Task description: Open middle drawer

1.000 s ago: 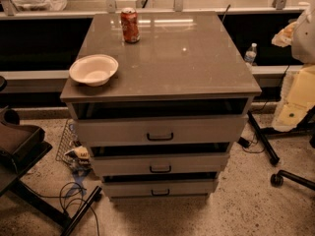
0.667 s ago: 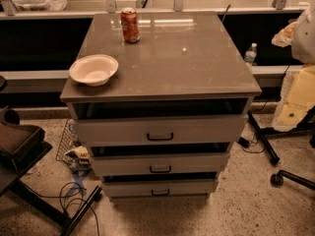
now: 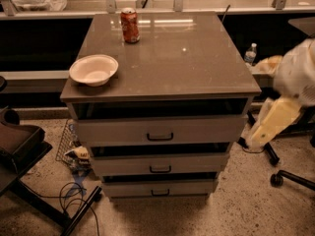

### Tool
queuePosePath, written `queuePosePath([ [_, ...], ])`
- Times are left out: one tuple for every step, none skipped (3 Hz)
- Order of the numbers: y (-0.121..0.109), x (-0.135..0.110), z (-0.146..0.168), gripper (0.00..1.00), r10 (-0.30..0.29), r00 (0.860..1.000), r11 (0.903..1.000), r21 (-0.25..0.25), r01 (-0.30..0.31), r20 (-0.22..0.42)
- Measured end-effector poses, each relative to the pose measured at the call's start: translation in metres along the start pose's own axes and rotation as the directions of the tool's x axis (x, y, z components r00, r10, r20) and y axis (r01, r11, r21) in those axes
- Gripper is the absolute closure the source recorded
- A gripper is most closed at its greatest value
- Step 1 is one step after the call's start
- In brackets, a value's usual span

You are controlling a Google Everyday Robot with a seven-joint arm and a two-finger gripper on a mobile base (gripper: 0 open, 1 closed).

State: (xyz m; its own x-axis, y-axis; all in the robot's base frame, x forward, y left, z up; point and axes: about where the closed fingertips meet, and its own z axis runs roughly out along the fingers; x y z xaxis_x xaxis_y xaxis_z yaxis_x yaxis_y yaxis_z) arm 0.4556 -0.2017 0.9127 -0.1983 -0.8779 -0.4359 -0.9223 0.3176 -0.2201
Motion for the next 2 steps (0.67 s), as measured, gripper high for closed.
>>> queuePosePath([
  [0.01, 0.022, 0.051, 0.0, 0.014, 0.989, 0.9999, -0.001, -0.015, 0.15],
  [0.009, 0.047, 0.1, 0.0, 0.023, 0.958, 0.9984, 0.043, -0.037, 0.287],
])
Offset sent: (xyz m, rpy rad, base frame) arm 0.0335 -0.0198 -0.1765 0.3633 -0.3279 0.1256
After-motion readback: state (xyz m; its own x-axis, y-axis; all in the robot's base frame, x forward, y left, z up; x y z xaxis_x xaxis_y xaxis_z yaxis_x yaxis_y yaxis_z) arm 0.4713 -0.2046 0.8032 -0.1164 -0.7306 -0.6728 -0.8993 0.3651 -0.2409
